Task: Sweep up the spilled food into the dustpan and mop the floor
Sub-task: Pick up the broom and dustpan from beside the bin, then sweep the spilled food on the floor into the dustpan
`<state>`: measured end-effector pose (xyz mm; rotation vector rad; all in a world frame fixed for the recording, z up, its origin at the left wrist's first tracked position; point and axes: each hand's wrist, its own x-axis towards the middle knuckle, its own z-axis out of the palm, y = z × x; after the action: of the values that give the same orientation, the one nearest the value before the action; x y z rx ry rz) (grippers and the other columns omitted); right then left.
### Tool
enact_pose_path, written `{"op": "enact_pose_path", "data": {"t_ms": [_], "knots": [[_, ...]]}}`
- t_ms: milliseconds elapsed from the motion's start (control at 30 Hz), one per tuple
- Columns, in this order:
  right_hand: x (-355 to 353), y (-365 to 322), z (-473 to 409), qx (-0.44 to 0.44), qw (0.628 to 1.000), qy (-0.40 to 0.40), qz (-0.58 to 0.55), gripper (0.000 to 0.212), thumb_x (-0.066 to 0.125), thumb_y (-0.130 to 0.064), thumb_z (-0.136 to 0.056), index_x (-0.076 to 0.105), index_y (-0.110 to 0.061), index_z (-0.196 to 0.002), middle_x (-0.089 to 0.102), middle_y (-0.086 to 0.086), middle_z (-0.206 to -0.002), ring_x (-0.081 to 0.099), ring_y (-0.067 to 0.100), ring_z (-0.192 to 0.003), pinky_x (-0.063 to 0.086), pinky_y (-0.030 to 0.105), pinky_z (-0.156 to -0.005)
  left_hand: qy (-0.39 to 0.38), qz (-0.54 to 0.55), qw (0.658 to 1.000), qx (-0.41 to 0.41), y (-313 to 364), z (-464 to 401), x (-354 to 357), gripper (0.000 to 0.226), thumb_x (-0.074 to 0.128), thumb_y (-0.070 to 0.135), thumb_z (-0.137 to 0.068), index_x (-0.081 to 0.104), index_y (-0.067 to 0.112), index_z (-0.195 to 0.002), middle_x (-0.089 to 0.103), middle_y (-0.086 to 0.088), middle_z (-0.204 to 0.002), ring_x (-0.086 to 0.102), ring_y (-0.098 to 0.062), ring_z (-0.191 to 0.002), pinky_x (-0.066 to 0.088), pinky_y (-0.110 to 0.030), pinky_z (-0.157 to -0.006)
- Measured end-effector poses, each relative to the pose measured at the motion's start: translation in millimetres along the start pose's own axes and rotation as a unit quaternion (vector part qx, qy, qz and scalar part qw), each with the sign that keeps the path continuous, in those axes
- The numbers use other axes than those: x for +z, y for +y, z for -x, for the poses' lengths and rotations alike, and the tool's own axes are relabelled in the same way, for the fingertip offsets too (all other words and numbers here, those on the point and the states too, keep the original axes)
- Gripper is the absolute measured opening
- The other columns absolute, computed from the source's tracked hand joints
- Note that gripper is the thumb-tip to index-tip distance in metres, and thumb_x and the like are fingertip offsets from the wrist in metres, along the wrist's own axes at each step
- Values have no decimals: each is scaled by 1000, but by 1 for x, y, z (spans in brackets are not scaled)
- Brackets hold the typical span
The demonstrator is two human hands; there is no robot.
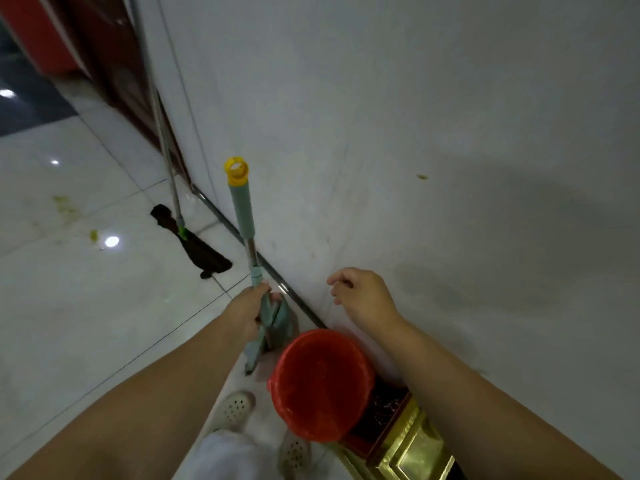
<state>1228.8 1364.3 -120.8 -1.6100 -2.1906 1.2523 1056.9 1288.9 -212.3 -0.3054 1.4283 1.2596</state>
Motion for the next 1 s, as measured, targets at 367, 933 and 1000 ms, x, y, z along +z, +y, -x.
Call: {"op": "enact_pose_path", "data": {"t_ms": [367,933,1000], "knots": [[83,-86,27,-160,972,-164,47,24,51,-14,-91,70,-16,-104,69,2,-92,68,20,-81,56,35,-77,22,23,995,95,-13,86,-109,17,46,18,-99,50,10,-84,52,-4,-70,43,-12,-53,37,-20,-38],[283,-279,162,69,891,-444,-66,41,41,-46,-96,56,-9,-105,69,13,-65,68,20,-54,56,26,-52,164,-19,975,149,-35,200,-334,40,31,39,-101,51,12,-78,47,8,-42,37,-5,-31,32,-17,-33],[305,-298,177,133,857,-495,-62,47,47,-47,-92,51,-4,-114,70,17,-70,69,23,-57,57,29,-55,173,-11,972,160,-38,209,-361,39,32,38,-101,49,13,-76,45,8,-42,36,-4,-30,30,-17,-33]]}}
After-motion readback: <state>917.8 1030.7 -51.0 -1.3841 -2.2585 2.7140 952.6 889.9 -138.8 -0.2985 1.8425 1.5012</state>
